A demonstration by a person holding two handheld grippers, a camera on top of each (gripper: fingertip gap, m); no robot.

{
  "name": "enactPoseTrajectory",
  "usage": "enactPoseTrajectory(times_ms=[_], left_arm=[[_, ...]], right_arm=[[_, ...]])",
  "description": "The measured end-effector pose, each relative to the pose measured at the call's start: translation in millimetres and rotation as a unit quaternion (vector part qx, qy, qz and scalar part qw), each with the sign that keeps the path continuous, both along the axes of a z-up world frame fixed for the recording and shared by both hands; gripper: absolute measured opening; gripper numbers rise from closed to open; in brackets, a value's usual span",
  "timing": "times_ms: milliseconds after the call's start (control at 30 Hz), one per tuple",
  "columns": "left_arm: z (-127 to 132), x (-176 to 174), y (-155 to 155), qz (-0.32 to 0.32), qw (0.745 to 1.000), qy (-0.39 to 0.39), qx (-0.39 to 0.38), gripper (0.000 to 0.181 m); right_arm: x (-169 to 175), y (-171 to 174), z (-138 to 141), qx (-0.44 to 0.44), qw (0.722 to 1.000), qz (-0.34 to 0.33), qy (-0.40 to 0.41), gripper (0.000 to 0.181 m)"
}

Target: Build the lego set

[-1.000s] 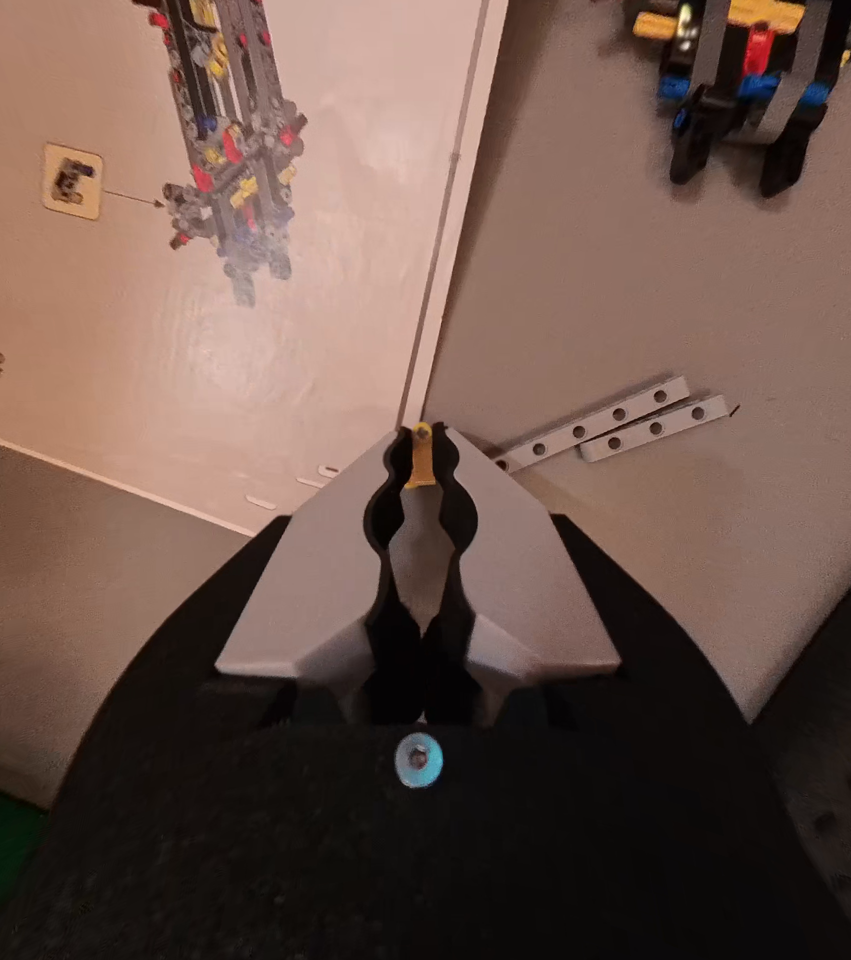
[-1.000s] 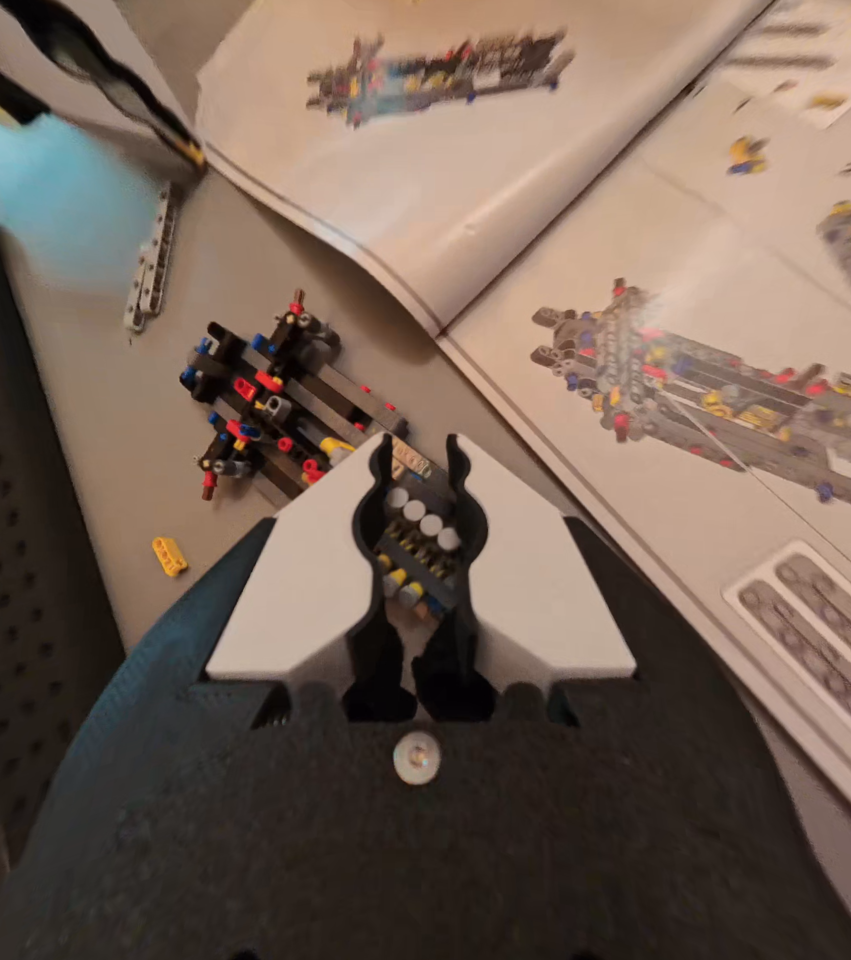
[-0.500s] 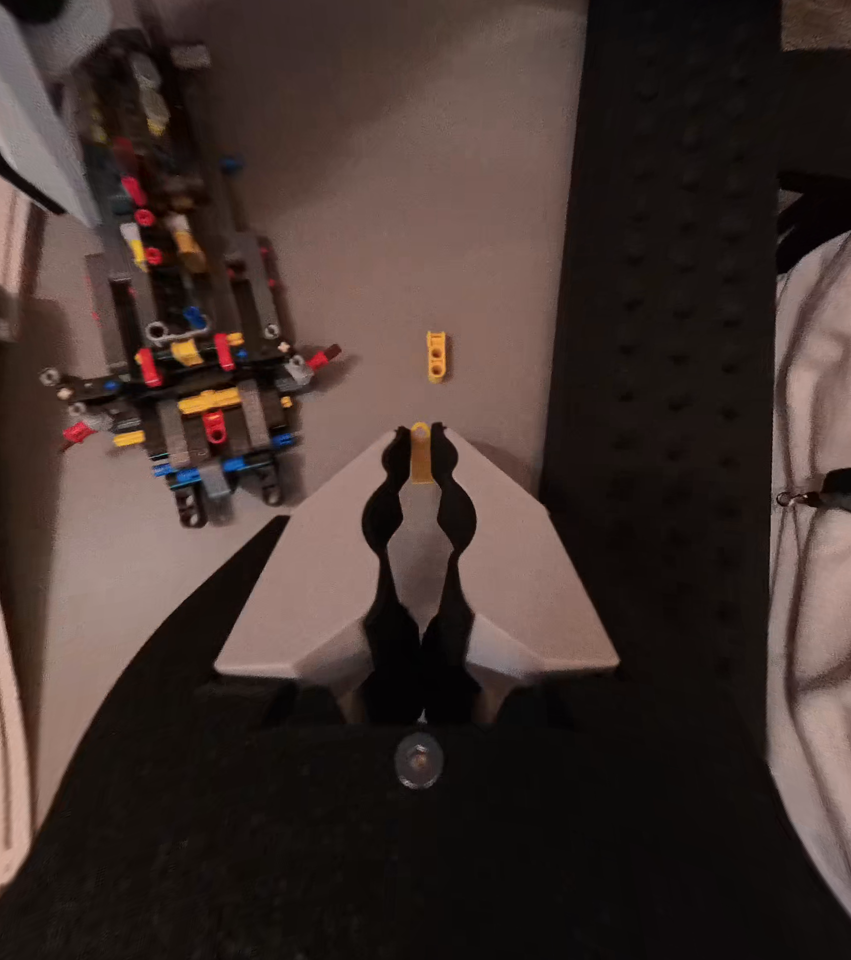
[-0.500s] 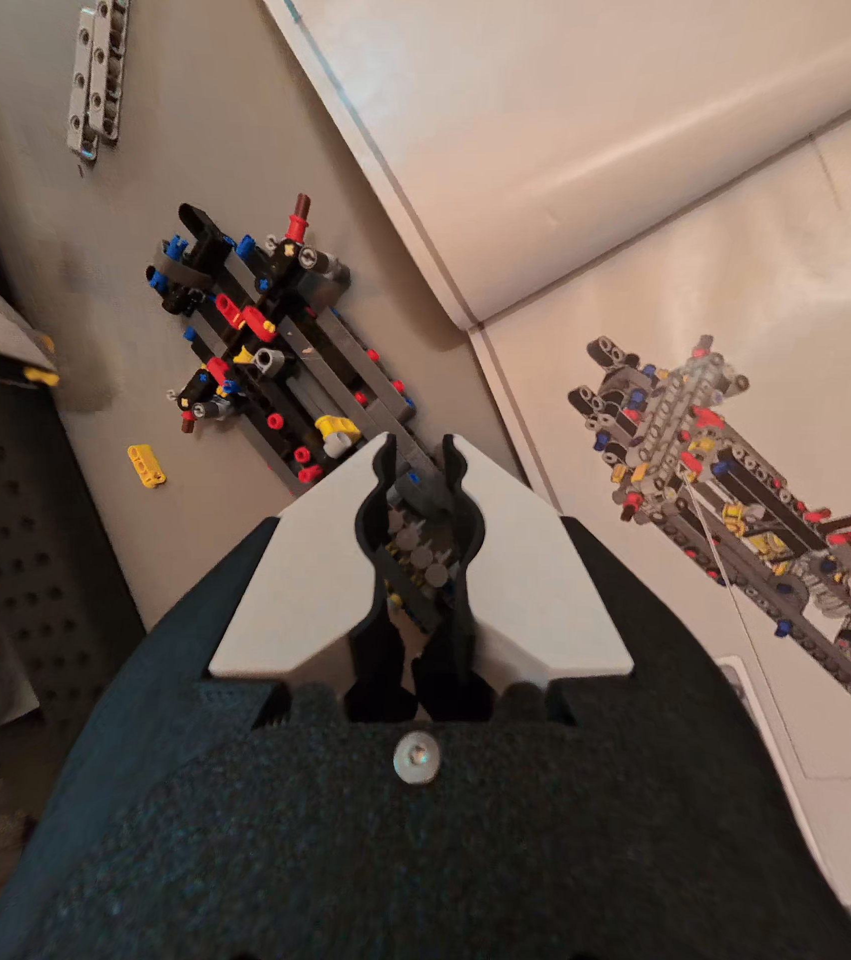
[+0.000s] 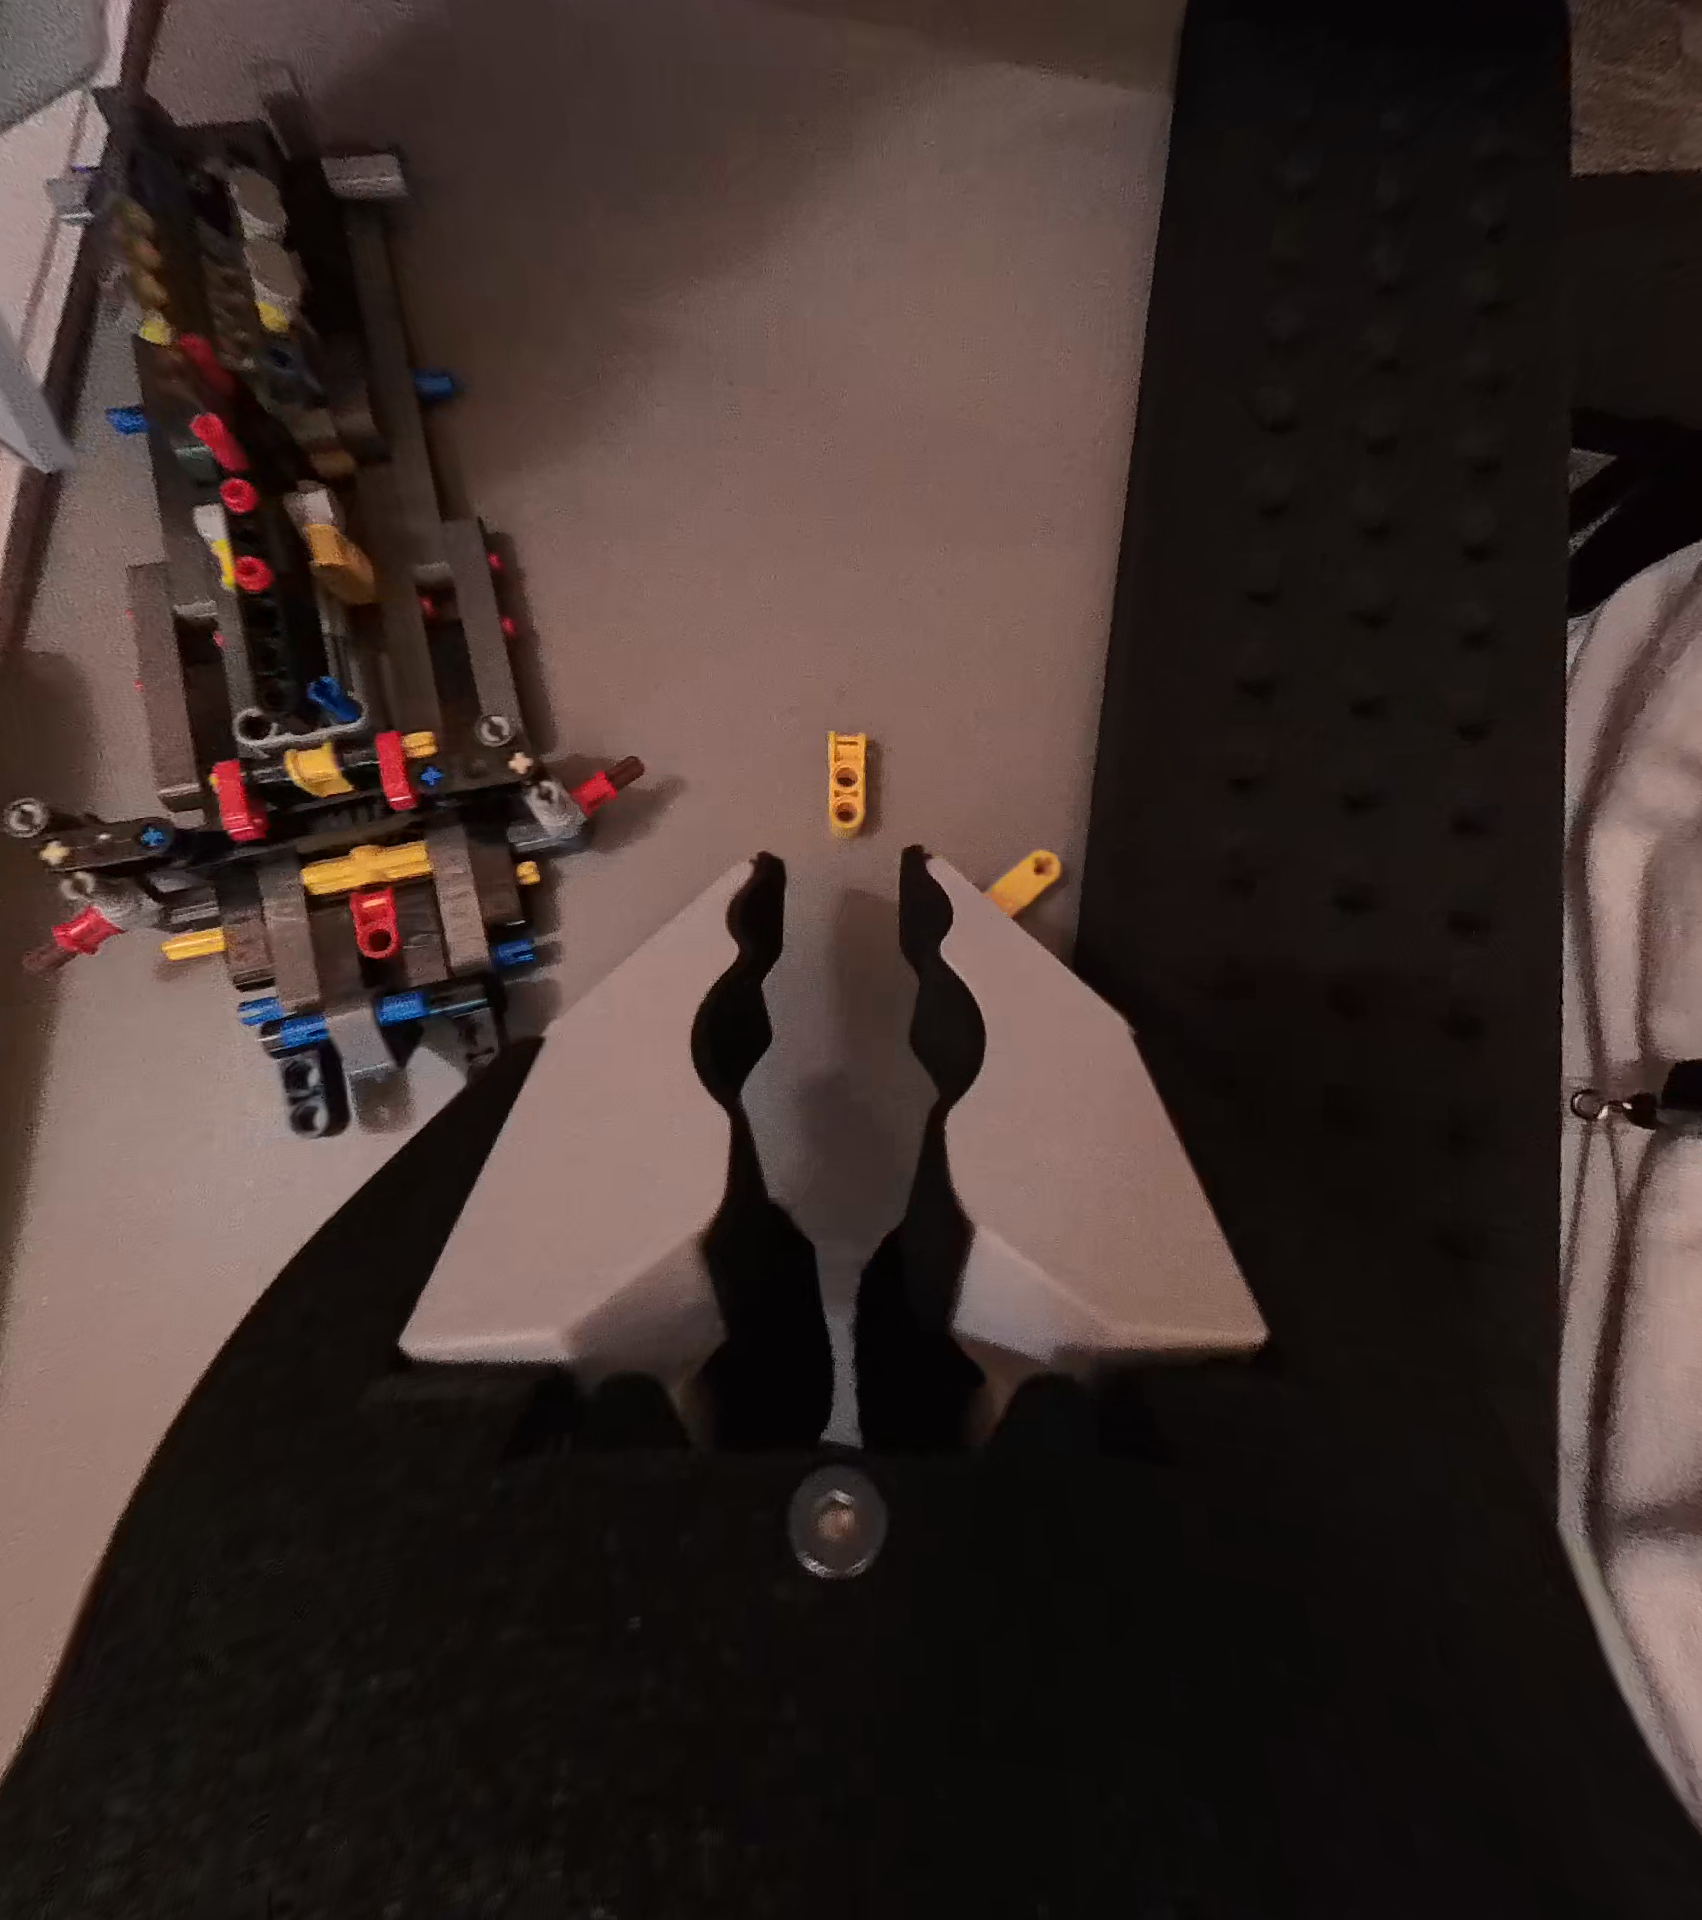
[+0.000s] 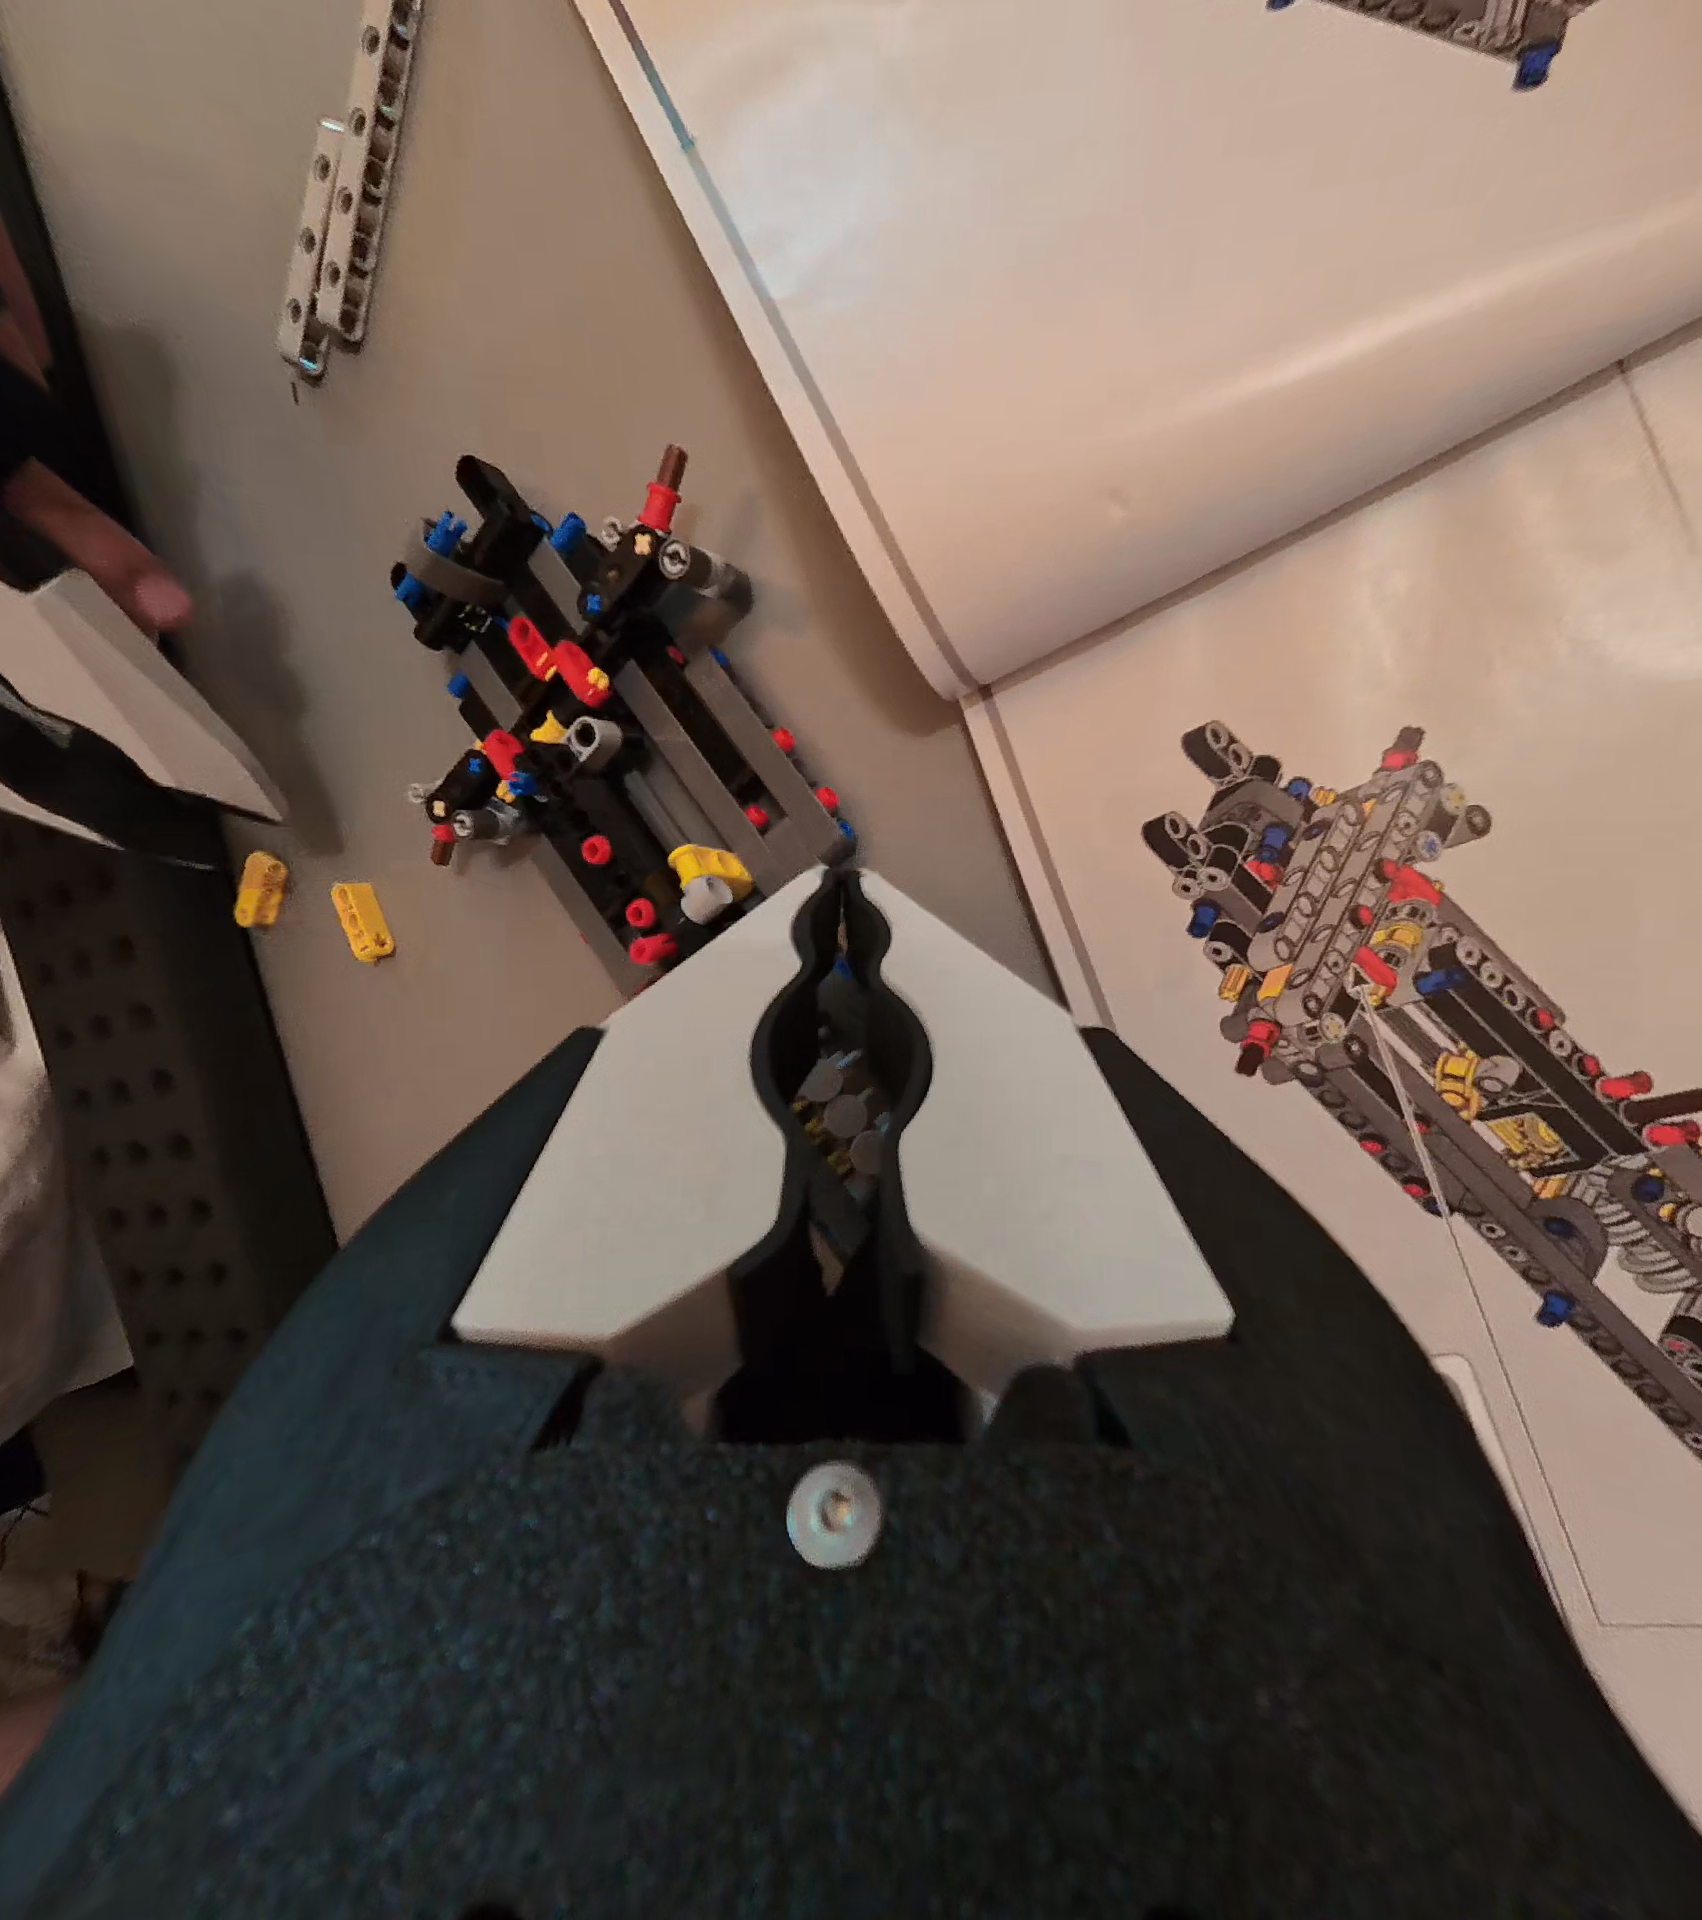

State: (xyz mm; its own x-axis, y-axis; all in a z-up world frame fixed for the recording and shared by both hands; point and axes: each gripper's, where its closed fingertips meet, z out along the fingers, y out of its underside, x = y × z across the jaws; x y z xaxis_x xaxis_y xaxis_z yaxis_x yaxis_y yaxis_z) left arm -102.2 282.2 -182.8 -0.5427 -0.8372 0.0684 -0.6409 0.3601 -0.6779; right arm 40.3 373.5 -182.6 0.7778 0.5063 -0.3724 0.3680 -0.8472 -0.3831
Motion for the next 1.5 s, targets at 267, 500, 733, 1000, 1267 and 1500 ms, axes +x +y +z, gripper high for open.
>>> enactPoseTrajectory(times_ms=[267,500,733,1000,1267,1500], left_arm=[[5,5,23,0.030,0.999,-0.016,0.001,0.021],[6,5,30,0.043,0.999,-0.020,0.005,0.021],[5,3,35,0.042,0.999,-0.017,0.004,0.021],[6,8,51,0.023,0.999,-0.009,0.045,0.020],[4,3,50,0.021,0.999,-0.011,0.045,0.021],[7,12,86,0.078,0.995,-0.030,0.045,0.019]], right_arm=[[-5,-2,-15,-0.032,0.999,0.015,-0.006,0.003],[-1,4,-12,-0.009,1.000,0.013,-0.008,0.000],[8,12,29,0.082,0.995,-0.039,0.028,0.000],[1,-4,-12,-0.010,0.999,-0.027,0.015,0.013],[0,-3,-18,-0.045,0.999,0.005,0.005,0.000],[33,9,20,0.087,0.990,-0.102,-0.034,0.000]])
